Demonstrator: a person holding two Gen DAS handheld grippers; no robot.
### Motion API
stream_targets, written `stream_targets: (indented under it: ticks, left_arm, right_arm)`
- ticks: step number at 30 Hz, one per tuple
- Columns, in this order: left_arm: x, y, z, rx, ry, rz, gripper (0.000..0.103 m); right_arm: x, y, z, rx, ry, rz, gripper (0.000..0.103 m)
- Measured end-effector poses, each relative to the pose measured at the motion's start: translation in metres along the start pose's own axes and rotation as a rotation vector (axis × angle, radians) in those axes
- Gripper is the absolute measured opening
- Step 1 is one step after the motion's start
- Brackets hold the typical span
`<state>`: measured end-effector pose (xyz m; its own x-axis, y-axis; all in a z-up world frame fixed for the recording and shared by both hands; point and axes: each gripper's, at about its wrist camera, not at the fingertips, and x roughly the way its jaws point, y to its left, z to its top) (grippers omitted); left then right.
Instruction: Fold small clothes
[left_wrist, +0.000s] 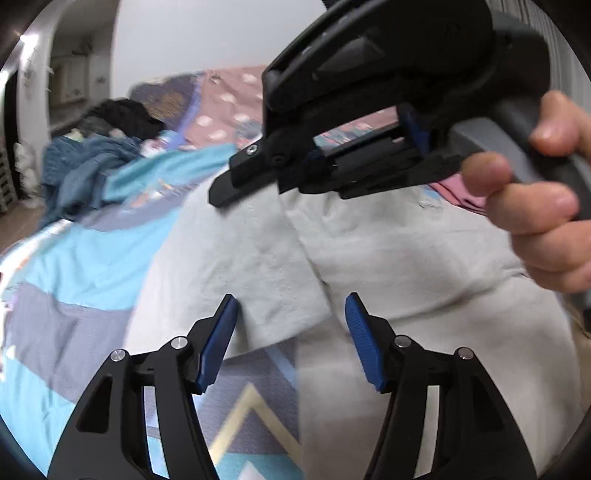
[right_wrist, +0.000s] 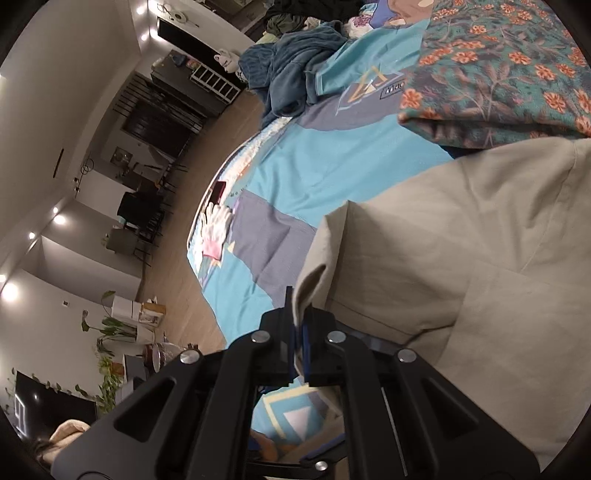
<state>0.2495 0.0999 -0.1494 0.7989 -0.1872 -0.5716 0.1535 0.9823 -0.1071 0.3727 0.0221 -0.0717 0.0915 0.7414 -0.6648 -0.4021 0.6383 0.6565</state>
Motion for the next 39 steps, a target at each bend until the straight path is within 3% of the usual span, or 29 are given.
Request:
stream_targets:
  ticks: [4, 7, 12, 15, 18, 22, 26, 31, 35, 39]
  left_arm:
    - [-0.007, -0.008, -0.004, 0.021, -0.049, 0.073, 0.062]
    - [-0.007, -0.006, -0.005, -0.008, -0.024, 0.018, 0.059]
    - [-0.005, -0.002, -0.01, 0.0, -0.032, 0.088, 0.056]
    - [-0.014, -0.014, -0.016, 0.055, -0.082, 0.111, 0.063]
    - [-0.02, -0.035, -0.019, 0.179, -0.169, 0.255, 0.083]
    - [-0.016, -0.055, -0.016, 0.277, -0.226, 0.39, 0.084]
    - [-0.002, -0.056, -0.006, 0.302, -0.197, 0.466, 0.083]
    - [-0.009, -0.047, 0.0, 0.249, -0.242, 0.506, 0.056]
    - [-0.011, -0.038, 0.001, 0.208, -0.268, 0.532, 0.022]
    - [-0.019, -0.039, -0.001, 0.214, -0.317, 0.516, 0.012]
  right_arm:
    - [-0.002, 0.002, 0.001, 0.064, 0.0, 0.103, 0.003]
    - [-0.007, 0.001, -0.002, 0.06, -0.023, 0.115, 0.003]
    - [-0.019, -0.017, -0.007, 0.164, -0.04, 0.201, 0.003]
    - [-0.023, -0.019, -0.01, 0.216, -0.054, 0.25, 0.003]
    - [-0.026, -0.018, -0.012, 0.263, -0.065, 0.292, 0.003]
    - [-0.028, -0.008, -0.013, 0.258, -0.076, 0.312, 0.003]
    - [-0.034, -0.003, -0.018, 0.246, -0.075, 0.335, 0.003]
    - [-0.045, 0.001, -0.019, 0.221, -0.096, 0.328, 0.003]
    - [-0.047, -0.001, -0.017, 0.223, -0.104, 0.339, 0.003]
    - [-0.052, -0.005, -0.02, 0.24, -0.115, 0.35, 0.003]
